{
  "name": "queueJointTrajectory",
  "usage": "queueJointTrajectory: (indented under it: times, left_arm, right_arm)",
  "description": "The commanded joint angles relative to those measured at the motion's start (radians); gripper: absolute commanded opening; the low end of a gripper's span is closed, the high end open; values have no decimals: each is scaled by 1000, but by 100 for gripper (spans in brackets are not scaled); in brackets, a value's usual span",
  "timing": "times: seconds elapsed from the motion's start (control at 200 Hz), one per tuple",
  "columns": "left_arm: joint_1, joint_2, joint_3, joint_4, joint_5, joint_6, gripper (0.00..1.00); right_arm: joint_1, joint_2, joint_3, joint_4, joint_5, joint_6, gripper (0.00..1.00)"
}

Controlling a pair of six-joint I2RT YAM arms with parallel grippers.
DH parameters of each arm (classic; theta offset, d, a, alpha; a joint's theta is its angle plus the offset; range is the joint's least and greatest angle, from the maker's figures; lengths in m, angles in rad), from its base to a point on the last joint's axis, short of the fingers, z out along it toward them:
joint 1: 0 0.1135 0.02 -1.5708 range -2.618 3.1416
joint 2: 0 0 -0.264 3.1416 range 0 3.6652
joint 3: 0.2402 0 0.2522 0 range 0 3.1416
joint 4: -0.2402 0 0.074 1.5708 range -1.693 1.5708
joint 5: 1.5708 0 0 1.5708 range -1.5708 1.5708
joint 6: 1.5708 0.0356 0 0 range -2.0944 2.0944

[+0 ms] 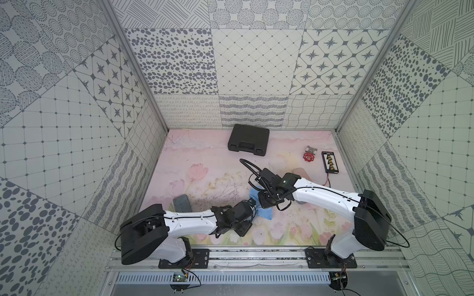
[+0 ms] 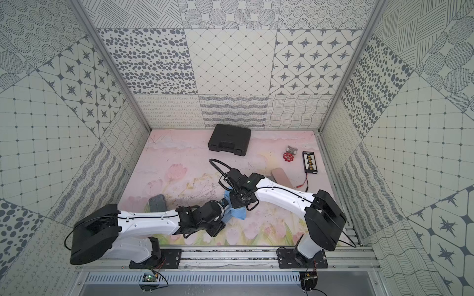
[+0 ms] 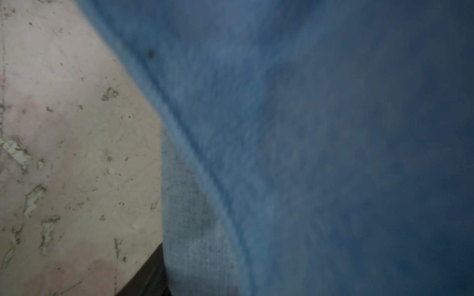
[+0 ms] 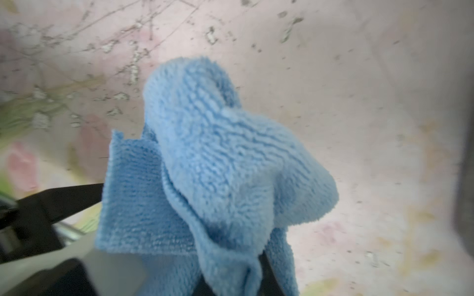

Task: Wipe the eyeglass case
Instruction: Wipe the dirt from the eyeglass case.

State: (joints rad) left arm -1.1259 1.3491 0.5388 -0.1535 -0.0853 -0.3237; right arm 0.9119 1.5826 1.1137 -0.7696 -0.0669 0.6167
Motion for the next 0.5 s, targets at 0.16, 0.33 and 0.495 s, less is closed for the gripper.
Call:
queueJointTrajectory:
  times: [0.16, 0.33, 0.495]
  left_arm:
    - [1, -43, -44, 96, 43, -40, 42]
    - [1, -38, -39, 84, 34, -34, 42]
    - [1, -40, -40, 89, 30, -41, 41]
  right_arm:
    - [-145, 99, -29, -79, 314, -44, 0]
    - [-63, 71, 110, -162, 504, -124, 0]
    - [-19, 34, 58, 41, 39, -11, 0]
